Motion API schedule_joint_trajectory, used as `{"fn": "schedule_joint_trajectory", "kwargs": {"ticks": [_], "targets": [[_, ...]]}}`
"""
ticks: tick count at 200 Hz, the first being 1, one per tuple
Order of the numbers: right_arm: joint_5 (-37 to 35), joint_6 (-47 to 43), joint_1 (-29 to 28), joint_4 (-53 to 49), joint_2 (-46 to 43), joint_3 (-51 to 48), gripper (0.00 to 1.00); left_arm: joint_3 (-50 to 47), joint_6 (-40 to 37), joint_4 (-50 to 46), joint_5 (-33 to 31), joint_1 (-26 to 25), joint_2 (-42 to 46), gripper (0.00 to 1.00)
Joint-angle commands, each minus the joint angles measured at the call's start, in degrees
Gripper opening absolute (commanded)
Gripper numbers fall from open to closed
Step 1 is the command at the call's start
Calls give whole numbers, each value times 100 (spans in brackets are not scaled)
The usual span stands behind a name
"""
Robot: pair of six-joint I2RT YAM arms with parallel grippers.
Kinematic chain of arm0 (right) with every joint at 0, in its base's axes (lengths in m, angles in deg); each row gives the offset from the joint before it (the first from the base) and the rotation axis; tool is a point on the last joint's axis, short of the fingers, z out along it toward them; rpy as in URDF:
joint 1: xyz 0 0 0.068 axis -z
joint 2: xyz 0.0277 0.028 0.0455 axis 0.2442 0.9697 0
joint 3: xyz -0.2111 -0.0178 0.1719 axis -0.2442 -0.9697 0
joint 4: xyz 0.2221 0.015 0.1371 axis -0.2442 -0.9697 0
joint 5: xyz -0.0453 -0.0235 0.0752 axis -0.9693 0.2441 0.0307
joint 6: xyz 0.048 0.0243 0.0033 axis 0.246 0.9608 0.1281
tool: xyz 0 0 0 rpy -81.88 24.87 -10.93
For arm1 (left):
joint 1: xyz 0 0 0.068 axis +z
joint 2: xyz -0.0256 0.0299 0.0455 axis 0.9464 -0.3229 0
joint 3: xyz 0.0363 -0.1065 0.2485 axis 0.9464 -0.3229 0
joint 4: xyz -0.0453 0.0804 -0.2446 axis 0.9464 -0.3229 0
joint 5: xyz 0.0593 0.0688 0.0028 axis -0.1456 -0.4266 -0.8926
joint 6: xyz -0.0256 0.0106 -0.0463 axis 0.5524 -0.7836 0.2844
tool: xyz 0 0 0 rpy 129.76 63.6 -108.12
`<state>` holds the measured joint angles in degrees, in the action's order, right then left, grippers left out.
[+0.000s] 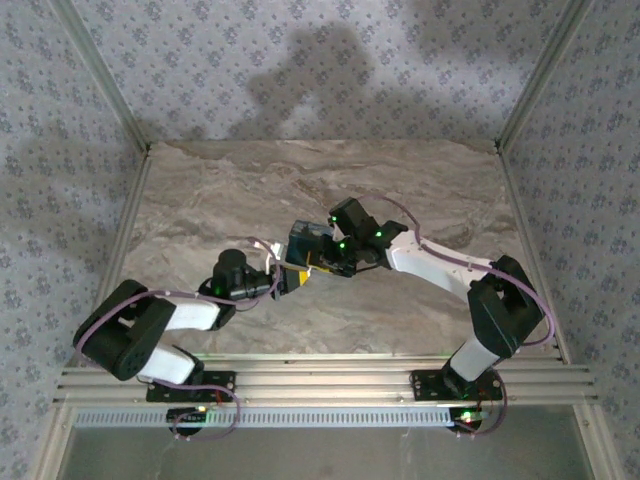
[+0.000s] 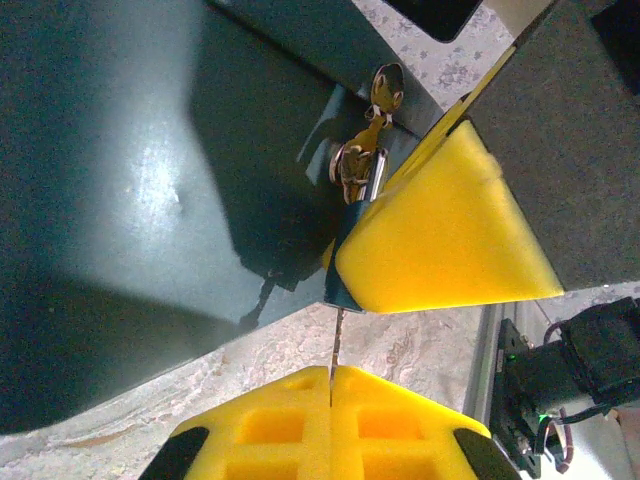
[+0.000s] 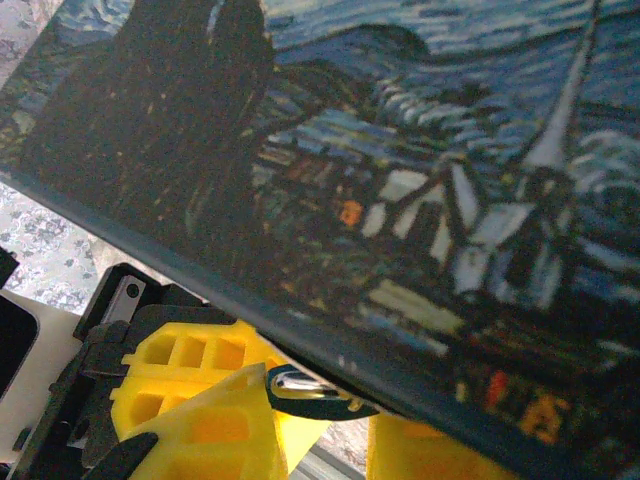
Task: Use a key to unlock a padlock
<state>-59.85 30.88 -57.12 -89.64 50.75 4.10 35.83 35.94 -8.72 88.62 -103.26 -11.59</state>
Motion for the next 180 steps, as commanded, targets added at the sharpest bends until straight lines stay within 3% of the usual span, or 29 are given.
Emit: {"fn": "schedule_joint_trajectory", "kwargs": {"ticks": [1,36,65,128,180], "targets": [[446,-71,-194,-607,-42,33,0,583,-271,950,-109,-27,361,0],[321,-167,-230,-932,36,164,0,687,-1394,-805,-982,-340,1264,0],[397,-131,-245,-914,91,202,0,658,-1562,-1107,-1361,-365,1493,0],[568,160,-225,-532,82,70,0,324,-443,540,-1026,-367,761,0],[758,237,-97,-437,44,23,0,357,28,764,-698,-77,833,0]]}}
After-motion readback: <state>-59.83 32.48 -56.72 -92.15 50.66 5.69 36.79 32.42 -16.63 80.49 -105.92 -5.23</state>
